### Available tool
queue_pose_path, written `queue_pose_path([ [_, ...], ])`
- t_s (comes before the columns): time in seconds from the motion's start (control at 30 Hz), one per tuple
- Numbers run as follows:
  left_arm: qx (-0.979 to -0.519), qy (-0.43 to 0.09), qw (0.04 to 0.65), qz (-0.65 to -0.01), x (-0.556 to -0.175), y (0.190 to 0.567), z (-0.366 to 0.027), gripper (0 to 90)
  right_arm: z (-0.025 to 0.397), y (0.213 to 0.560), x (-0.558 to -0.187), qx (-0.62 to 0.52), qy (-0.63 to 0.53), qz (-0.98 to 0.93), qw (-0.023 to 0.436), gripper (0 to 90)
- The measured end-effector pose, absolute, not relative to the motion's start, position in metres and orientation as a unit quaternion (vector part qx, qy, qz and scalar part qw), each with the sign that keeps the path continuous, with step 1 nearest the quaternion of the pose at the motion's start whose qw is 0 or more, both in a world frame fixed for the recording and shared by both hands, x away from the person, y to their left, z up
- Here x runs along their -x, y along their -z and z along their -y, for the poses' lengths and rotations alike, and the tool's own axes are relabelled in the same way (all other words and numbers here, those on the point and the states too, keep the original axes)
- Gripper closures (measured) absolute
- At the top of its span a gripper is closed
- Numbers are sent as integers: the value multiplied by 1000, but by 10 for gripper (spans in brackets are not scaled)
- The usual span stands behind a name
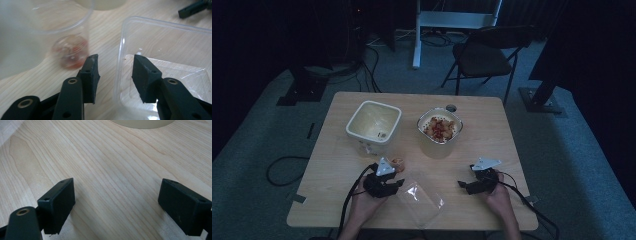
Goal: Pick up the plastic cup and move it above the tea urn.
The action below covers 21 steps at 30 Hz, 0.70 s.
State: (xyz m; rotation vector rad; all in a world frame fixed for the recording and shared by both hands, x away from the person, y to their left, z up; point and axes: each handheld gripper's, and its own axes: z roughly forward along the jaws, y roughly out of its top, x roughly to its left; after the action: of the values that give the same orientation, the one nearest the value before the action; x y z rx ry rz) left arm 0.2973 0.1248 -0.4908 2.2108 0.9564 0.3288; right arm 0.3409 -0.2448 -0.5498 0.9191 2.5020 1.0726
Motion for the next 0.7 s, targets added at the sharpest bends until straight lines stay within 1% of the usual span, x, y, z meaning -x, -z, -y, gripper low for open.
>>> queue_pose_path([
  [0.07, -860, -120, 335, -366, -303, 495, -119, 575, 245, 550, -341, -317, -370, -863, 134, 137],
  [0.13, -865, -106, 329, -363, -305, 497, -118, 698, 245, 550, -341, -317, -370, -863, 134, 137],
  [0.2, -870, -102, 320, -361, -304, 498, -120, 795, 245, 550, -341, -317, -370, -863, 134, 137],
  [0.3, -871, -95, 324, -355, -298, 496, -130, 843, 245, 550, -341, -317, -370, -863, 134, 137],
  [0.47, -862, -101, 331, -370, -288, 491, -159, 858, 245, 550, -341, -317, -370, -863, 134, 137],
  [0.7, -831, -104, 348, -422, -278, 489, -212, 864, 245, 550, -341, -317, -370, -863, 134, 137],
])
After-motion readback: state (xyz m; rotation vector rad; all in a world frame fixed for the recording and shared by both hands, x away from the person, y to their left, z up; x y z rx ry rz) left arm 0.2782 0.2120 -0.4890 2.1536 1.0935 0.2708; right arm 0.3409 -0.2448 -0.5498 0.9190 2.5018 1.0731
